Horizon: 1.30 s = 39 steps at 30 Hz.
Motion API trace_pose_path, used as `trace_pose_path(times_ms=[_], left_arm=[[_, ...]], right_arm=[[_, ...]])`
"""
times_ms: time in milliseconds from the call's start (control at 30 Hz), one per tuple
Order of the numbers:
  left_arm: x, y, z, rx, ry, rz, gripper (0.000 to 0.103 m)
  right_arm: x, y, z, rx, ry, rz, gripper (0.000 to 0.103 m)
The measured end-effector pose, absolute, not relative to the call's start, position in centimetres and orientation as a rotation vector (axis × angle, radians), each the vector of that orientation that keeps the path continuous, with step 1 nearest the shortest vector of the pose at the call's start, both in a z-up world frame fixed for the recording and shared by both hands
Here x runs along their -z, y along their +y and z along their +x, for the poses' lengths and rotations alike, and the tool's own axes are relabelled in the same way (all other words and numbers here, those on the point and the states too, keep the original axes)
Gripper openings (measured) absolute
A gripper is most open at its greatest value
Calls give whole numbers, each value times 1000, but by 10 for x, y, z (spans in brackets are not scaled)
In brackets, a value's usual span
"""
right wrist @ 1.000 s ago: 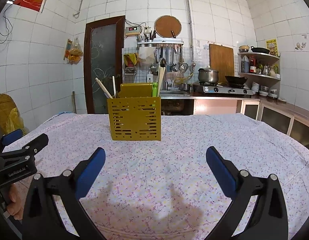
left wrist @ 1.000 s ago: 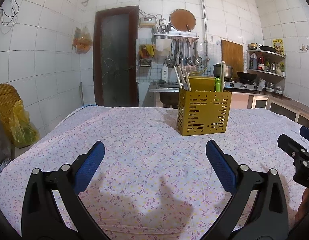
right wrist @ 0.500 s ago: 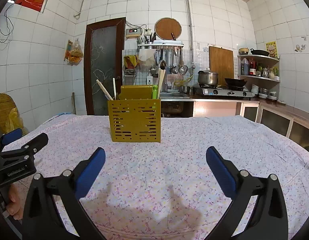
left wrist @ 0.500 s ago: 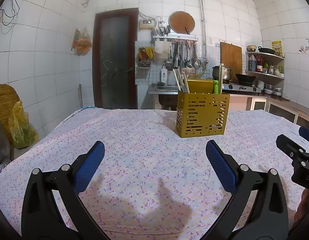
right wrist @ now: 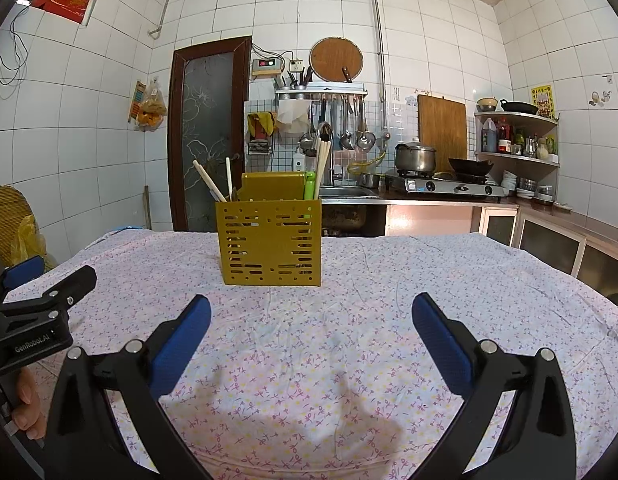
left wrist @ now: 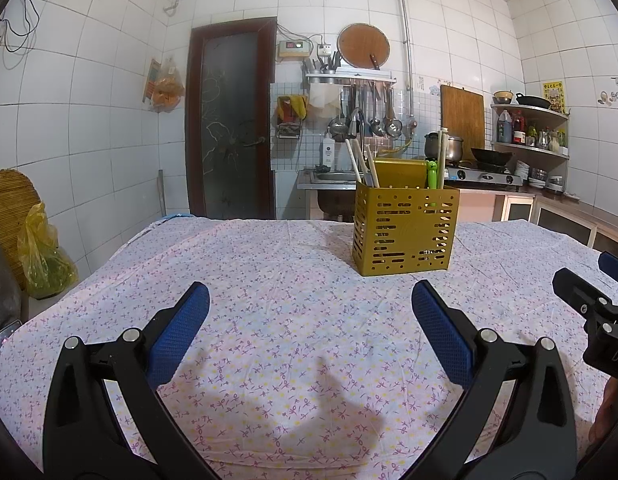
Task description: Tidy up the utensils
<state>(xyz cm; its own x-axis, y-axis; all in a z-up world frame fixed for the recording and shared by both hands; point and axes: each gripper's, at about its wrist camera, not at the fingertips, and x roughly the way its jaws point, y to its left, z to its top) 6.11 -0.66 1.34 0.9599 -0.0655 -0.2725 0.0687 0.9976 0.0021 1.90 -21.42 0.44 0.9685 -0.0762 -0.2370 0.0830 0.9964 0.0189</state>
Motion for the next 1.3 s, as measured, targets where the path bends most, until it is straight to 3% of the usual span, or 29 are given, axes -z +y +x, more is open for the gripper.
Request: trace_pose_path(times_ms=[1300], left_arm=[[-13, -7, 60, 66, 273, 13, 98]], right_arm=[[-6, -216, 17, 82, 234, 27, 98]])
